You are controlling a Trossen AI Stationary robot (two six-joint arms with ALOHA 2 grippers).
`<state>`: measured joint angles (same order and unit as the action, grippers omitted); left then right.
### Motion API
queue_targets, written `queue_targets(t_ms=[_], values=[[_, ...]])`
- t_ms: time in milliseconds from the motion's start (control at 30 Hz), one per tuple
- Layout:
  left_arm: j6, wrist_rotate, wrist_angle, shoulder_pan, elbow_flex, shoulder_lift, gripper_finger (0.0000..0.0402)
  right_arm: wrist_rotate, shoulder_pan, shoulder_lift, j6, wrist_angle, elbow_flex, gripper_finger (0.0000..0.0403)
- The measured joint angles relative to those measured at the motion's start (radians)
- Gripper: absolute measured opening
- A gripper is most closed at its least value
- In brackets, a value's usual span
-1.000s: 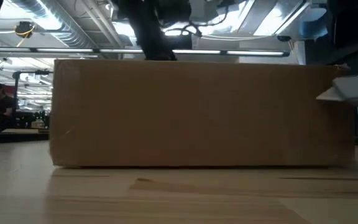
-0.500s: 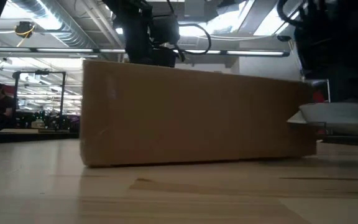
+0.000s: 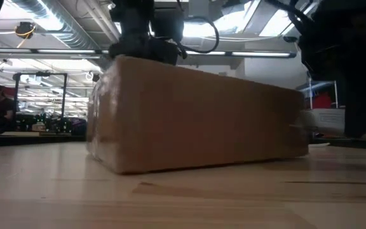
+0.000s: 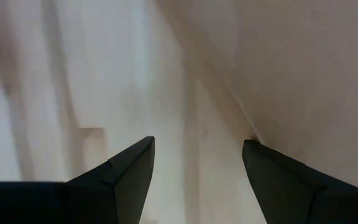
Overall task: Unpack boxes
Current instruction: Open the box using the silver cutter
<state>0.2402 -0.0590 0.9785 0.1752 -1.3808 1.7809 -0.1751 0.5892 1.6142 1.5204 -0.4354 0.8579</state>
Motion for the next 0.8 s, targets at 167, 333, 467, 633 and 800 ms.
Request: queue_targets(t_ms=[167,333,467,633,800], values=[[-0.001,-0.012,0.055,-0.040,0.000,0.000,0.0233,-0.038,-0.001,0.000,0.035,-0.025,0.000,0.0061],[-0.002,-0.016,0.103,-0.071,0.000,0.000,0.0233,-0.087,-0.008,0.000,0.063,-0.057,0.000,0.0061],[-0.011,-0.077,0.127,-0.090,0.000,0.000,0.0233,-0.089,-0.033,0.000,0.046,-0.067,-0.001,0.0061],[-0.041,-0.164,0.134,-0.128,0.000,0.001,0.0233,-0.095,-0.077,0.000,0.005,-0.066,-0.001,0.0061],[-0.051,-0.184,0.126,-0.184,0.000,0.001,0.0233,-0.096,-0.123,-0.001,-0.059,-0.062,-0.001,0.0061]])
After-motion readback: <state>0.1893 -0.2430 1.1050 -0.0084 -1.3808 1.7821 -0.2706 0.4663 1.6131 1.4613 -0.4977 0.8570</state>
